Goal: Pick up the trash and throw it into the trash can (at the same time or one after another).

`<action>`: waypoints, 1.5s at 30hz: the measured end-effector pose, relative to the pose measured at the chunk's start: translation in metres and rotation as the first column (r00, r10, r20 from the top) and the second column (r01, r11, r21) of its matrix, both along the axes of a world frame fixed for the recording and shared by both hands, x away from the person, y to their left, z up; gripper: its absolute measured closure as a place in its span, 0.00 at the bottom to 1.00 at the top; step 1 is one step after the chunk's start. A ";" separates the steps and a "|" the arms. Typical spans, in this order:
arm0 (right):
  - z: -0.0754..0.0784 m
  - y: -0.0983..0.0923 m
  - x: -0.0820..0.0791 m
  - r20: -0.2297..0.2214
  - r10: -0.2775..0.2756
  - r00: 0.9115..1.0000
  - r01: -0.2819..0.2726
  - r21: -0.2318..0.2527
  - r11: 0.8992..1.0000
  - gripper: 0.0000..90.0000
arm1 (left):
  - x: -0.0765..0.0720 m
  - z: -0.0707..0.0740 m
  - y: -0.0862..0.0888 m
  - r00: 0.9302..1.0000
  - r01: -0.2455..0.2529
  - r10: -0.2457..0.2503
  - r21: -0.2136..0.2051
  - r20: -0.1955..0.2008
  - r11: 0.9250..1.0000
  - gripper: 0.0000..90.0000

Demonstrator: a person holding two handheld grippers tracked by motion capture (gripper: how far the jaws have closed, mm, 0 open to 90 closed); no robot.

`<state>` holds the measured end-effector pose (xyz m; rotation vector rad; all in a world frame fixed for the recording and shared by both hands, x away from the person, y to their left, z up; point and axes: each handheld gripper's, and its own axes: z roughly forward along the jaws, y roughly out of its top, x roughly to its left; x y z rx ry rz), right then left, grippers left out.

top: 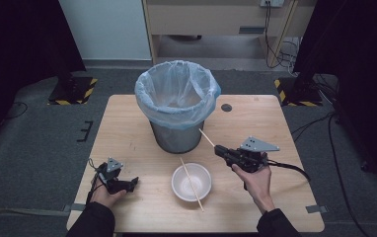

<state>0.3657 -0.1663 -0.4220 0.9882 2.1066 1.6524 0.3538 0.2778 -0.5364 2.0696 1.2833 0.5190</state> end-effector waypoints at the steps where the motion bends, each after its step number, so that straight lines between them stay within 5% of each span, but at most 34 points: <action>1: 0.002 -0.002 0.000 0.003 -0.003 1.000 0.003 0.010 1.000 0.96 | 0.000 0.000 0.000 1.000 0.000 0.000 0.000 0.000 1.000 0.00; 20: 0.051 -0.027 -0.001 0.114 -0.053 0.992 0.035 0.150 0.988 0.96 | 0.000 0.000 0.000 1.000 0.001 -0.001 0.000 0.000 1.000 0.00; 27: 0.079 -0.027 0.008 0.165 -0.082 0.983 0.045 0.219 0.975 0.96 | 0.000 0.000 0.000 1.000 0.001 -0.001 0.000 0.000 1.000 0.00; 45: 0.140 -0.010 0.040 0.234 -0.117 0.965 0.056 0.255 0.965 0.96 | 0.000 0.000 0.000 1.000 0.003 -0.003 0.000 0.000 1.000 0.00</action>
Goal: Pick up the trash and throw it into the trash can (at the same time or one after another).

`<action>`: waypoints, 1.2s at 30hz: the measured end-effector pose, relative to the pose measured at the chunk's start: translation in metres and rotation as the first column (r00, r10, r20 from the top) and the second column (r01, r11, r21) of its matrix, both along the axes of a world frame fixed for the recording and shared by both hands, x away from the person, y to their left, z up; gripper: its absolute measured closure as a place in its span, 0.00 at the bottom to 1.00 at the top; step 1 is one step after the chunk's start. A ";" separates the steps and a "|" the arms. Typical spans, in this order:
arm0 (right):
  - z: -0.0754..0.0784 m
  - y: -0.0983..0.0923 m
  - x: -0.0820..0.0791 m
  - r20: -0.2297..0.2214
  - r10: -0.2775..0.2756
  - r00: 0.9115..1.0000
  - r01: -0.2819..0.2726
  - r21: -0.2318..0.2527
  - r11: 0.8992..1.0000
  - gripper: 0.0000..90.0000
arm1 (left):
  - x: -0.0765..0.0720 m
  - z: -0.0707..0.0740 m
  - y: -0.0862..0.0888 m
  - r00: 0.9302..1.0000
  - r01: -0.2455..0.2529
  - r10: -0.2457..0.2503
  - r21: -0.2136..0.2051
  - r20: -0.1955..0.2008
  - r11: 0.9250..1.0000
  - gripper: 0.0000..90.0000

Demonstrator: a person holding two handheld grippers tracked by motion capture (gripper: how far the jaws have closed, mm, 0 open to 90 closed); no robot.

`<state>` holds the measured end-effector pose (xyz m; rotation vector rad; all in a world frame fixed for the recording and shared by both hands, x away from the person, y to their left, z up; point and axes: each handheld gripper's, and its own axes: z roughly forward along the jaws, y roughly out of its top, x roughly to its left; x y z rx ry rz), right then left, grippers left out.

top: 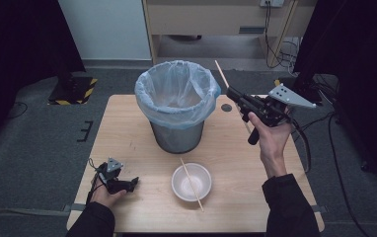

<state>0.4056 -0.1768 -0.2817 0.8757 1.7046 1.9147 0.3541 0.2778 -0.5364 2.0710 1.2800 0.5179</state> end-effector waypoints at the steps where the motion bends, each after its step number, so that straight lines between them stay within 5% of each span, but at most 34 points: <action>1: 0.000 0.000 0.000 0.000 0.000 1.000 0.000 0.000 1.000 0.96 | 0.000 0.000 0.000 1.000 0.000 0.000 0.000 0.000 1.000 0.00; 22: 0.037 0.049 0.039 0.035 -0.002 0.999 0.002 0.007 1.000 0.96 | 0.000 0.000 0.000 1.000 0.000 0.000 -0.001 0.002 1.000 0.00; 36: 0.042 0.080 0.069 0.013 -0.021 1.000 0.021 -0.015 1.000 0.96 | 0.000 0.000 0.000 1.000 0.001 -0.001 -0.001 0.001 1.000 0.00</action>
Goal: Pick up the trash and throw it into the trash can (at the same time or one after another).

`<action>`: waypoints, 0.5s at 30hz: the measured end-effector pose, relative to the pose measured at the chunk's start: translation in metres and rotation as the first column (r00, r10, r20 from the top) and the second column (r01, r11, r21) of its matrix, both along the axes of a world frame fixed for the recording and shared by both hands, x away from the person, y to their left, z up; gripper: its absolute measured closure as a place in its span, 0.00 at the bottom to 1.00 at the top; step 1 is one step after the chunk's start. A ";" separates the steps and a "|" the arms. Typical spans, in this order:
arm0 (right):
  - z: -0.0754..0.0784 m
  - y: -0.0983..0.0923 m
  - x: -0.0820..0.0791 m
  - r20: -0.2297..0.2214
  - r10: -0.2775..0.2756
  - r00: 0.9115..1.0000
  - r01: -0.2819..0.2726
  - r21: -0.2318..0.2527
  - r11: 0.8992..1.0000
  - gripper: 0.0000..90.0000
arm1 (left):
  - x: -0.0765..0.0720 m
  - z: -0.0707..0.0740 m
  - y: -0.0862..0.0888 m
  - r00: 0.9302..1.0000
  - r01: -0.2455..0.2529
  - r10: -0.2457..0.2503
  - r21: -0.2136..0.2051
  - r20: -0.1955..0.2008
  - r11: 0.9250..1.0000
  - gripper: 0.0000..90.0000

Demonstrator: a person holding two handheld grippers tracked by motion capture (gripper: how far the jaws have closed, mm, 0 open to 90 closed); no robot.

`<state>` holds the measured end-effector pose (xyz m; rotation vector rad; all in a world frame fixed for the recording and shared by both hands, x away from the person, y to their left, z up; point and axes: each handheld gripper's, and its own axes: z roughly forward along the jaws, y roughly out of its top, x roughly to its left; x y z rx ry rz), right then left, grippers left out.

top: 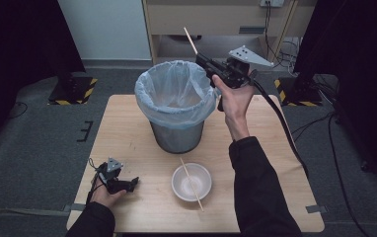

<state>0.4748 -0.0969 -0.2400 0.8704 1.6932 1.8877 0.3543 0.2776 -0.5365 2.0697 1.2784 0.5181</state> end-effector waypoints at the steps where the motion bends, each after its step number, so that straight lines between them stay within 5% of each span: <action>1: 0.000 0.002 0.002 -0.001 0.002 1.000 -0.002 0.005 1.000 0.96 | 0.000 0.000 0.000 1.000 0.001 -0.001 0.001 -0.001 1.000 0.00; 15: -0.007 0.031 0.027 -0.031 -0.009 0.999 0.010 0.024 1.000 0.95 | 0.000 0.000 0.000 1.000 0.002 -0.002 0.000 -0.001 1.000 0.00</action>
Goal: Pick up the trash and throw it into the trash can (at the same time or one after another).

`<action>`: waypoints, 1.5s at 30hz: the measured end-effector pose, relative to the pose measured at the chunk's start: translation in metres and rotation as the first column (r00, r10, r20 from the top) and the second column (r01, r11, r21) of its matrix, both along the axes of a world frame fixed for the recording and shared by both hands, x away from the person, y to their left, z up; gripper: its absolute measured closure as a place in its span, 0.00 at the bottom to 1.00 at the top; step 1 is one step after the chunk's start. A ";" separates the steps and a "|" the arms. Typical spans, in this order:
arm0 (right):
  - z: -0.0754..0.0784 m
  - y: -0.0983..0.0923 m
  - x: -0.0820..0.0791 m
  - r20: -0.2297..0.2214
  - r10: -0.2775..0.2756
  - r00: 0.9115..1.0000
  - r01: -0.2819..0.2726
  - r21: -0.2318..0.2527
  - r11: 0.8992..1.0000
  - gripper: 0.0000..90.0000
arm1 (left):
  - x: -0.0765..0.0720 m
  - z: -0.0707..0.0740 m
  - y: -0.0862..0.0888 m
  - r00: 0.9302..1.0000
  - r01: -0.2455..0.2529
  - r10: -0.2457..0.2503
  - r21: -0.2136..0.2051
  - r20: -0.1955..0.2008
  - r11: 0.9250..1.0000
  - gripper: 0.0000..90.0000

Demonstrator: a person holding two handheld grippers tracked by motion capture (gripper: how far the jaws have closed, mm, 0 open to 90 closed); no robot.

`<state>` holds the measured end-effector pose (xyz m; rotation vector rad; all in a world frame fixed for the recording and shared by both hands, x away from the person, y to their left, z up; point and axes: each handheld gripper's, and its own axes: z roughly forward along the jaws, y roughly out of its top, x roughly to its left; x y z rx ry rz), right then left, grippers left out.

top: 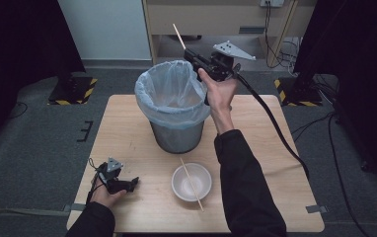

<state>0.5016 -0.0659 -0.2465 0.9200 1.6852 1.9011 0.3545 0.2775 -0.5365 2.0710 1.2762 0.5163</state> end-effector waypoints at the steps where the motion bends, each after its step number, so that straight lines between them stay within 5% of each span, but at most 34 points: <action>1: -0.001 0.002 0.002 -0.003 -0.001 1.000 0.001 0.000 1.000 0.95 | 0.000 0.000 0.000 1.000 0.001 -0.001 0.001 0.000 1.000 0.00; 10: -0.010 0.011 0.013 -0.035 -0.017 0.999 0.017 -0.012 1.000 0.79 | 0.000 0.000 0.000 1.000 0.004 -0.004 0.002 -0.001 1.000 0.00; 19: 0.018 -0.026 -0.011 0.004 -0.039 0.999 0.039 -0.006 0.999 0.68 | 0.000 0.000 0.000 1.000 0.004 -0.004 0.002 -0.001 1.000 0.00; 26: 0.024 -0.059 -0.033 0.006 -0.048 0.999 0.048 0.012 0.999 0.61 | 0.000 0.000 0.000 1.000 0.004 -0.004 0.003 -0.001 1.000 0.00; 35: -0.003 -0.099 -0.070 -0.009 -0.037 0.999 0.037 -0.004 0.999 0.52 | 0.000 0.000 0.000 1.000 0.003 -0.003 0.002 0.000 1.000 0.00; 40: -0.023 -0.107 -0.090 -0.033 -0.040 0.999 0.038 -0.067 0.997 0.47 | 0.000 0.000 0.000 1.000 0.004 -0.004 0.004 -0.001 1.000 0.00; 45: -0.044 -0.111 -0.106 -0.055 -0.018 0.998 0.015 -0.054 0.998 0.44 | 0.000 0.000 0.000 1.000 0.003 -0.003 0.004 -0.001 1.000 0.00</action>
